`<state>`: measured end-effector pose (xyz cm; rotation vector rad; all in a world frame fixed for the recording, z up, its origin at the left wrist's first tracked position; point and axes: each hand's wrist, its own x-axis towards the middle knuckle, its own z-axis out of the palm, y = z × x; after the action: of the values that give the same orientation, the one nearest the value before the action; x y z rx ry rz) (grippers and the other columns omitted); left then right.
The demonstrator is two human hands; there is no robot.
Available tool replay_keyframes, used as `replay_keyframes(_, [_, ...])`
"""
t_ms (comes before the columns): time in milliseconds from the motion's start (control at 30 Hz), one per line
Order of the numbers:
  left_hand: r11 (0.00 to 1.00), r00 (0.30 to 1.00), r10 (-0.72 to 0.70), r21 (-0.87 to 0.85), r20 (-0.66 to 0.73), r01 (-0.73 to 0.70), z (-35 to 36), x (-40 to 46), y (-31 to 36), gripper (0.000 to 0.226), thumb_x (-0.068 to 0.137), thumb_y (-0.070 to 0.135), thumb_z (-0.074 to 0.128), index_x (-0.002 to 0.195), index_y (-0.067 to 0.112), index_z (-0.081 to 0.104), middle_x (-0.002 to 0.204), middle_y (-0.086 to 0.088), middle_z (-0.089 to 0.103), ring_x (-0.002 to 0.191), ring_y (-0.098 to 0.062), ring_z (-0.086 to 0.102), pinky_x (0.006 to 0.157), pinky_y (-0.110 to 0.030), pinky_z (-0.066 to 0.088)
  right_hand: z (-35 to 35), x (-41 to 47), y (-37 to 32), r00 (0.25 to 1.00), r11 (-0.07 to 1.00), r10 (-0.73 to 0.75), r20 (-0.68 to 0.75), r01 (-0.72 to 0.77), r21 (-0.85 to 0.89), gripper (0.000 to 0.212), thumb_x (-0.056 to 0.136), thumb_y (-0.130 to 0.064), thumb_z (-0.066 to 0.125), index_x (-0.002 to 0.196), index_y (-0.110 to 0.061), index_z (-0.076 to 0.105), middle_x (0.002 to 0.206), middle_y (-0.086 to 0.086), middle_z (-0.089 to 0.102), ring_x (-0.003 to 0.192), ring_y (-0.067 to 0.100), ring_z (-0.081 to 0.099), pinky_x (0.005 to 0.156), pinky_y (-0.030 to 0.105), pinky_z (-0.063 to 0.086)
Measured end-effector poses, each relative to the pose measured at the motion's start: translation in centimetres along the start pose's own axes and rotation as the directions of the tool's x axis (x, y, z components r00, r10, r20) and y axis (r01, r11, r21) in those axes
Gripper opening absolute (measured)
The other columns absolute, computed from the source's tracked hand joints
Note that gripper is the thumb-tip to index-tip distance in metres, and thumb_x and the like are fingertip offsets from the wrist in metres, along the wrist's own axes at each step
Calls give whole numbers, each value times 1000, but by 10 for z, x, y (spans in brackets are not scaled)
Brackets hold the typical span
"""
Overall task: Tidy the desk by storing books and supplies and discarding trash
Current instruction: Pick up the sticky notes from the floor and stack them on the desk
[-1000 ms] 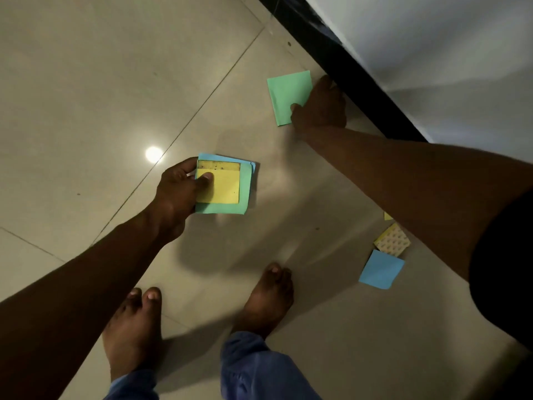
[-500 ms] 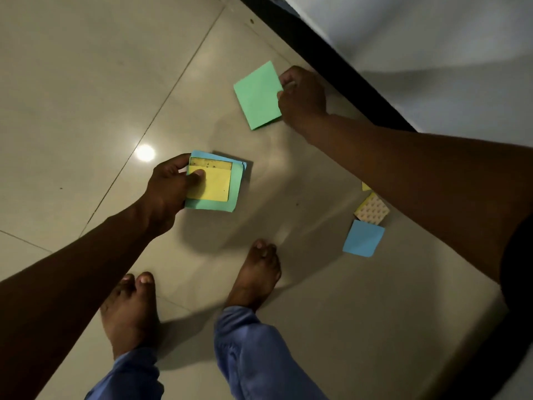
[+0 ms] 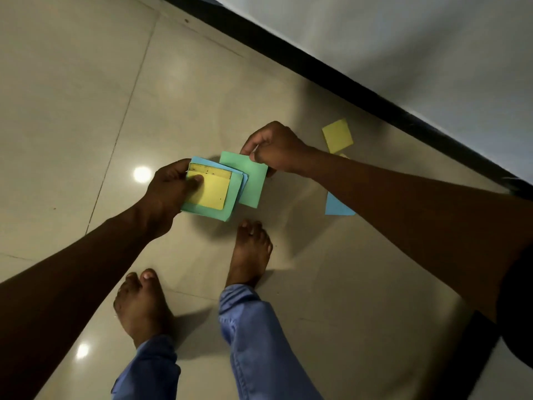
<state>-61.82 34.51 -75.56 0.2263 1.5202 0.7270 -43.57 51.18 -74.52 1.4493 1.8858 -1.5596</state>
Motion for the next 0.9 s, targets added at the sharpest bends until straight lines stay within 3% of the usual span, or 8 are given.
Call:
replay_keyframes(233, [995,997,58,81,-60,-53,26,-15,-12,36,99,2,57,125,22,71,113,2,73,101,-17,64,88,-39,51,22,-41,30,990,969,124,-68,-106,223,23,84,-1,63,91,-16,80,79,3,73,78,29,74,61,47,64])
replay_keyframes(367, [989,997,69,131,-24,-65,42,-19,-18,34,99,1,57,129,12,68,120,-8,71,107,-24,63,96,-47,50,36,-58,32,983,918,179,-48,-149,367,28,89,2,60,83,-20,75,81,1,70,78,26,71,68,50,64])
replay_keyframes(500, [983,998,51,178,-22,-47,51,-16,-22,31,101,3,57,128,12,68,124,-10,70,111,-25,63,104,-50,49,43,-61,34,978,914,207,13,-198,354,32,93,2,52,112,-9,75,95,10,71,77,24,67,75,48,63])
replay_keyframes(600, [977,1000,27,210,4,-27,53,-12,-26,30,101,3,57,127,11,68,121,-10,70,107,-23,64,103,-51,49,42,-69,40,980,910,199,24,-194,367,27,95,-1,56,115,-6,74,104,15,70,85,30,69,76,49,63])
replay_keyframes(667, [976,1000,-16,216,25,10,56,-8,-28,29,100,3,57,123,15,70,119,-9,71,107,-25,64,103,-54,49,45,-73,52,975,897,219,-29,-190,399,21,96,-9,61,110,-9,76,109,13,72,89,32,72,74,49,64])
replay_keyframes(767, [977,998,-55,207,38,46,64,-2,-32,28,100,5,58,116,23,72,111,-4,70,105,-25,60,103,-56,47,52,-76,88,934,909,284,-215,-192,369,17,91,-20,64,101,-19,78,99,3,75,85,24,74,75,45,63])
replay_keyframes(900, [974,997,-53,222,62,38,80,7,-38,30,99,4,61,124,19,69,112,-8,69,105,-27,59,105,-61,45,42,-84,150,792,900,435,-429,-361,245,22,91,-24,64,112,-19,68,114,3,70,109,26,64,86,30,49])
